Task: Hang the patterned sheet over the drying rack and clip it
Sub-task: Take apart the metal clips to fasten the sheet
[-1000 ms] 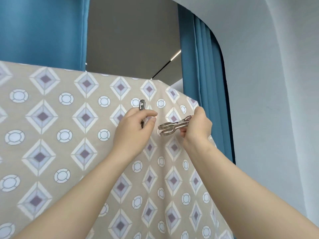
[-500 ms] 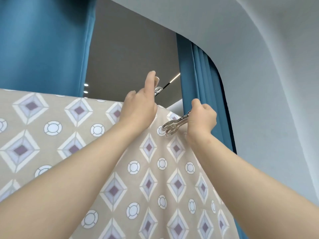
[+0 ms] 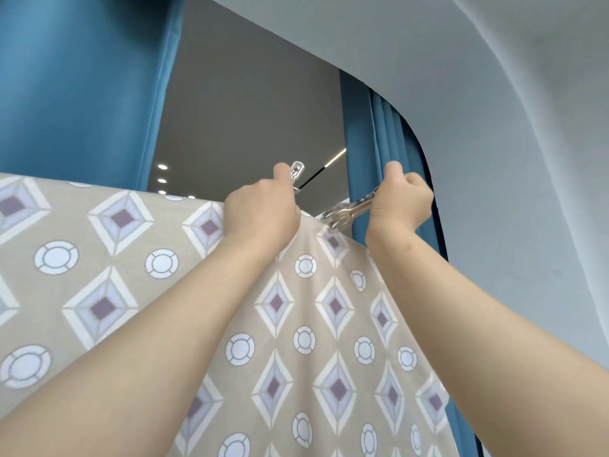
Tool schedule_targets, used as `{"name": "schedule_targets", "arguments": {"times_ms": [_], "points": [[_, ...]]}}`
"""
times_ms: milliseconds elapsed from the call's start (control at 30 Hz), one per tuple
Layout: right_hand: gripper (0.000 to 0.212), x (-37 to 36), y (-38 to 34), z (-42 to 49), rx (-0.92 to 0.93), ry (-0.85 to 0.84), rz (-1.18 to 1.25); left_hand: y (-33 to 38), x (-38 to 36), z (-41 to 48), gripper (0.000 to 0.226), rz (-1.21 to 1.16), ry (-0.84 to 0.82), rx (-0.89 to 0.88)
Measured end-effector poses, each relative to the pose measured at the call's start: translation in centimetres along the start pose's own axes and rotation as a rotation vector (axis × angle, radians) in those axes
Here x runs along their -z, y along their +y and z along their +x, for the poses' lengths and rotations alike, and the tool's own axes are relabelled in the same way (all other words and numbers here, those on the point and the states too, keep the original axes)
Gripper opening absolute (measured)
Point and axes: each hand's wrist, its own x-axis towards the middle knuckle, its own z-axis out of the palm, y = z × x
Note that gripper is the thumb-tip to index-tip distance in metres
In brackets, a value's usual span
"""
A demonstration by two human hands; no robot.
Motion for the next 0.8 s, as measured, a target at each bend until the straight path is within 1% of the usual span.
{"name": "schedule_targets", "arguments": {"times_ms": [67, 167, 333, 433, 600, 800], "points": [[0.041, -0.2, 0.1, 0.3, 0.039, -0.019, -0.02, 0.0, -0.1, 0.0, 0.016, -0.008, 0.033, 0.009], [0.04, -0.7, 0.8, 0.3, 0.095, -0.063, -0.11, 0.3, -0.5, 0.1, 0.016, -0.01, 0.057, 0.034], [0.041, -1.1, 1.2, 0.7, 0.07, -0.079, -0.145, 0.5, -1.1, 0.1, 0.015, 0.013, 0.083, 0.05], [0.042, -1.3, 1.5, 0.7, 0.039, -0.108, -0.167, 0.6, -1.1, 0.1, 0.014, 0.001, 0.089, 0.057], [0.042, -1.4, 2.5, 0.3, -0.088, -0.147, -0.189, 0.3, -0.8, -0.1, 0.012, -0.011, 0.117, 0.047], [0.041, -1.8, 3.0, -0.4, -0.175, -0.217, -0.181, -0.2, -0.7, -0.2, 0.011, -0.016, 0.125, 0.04]]}}
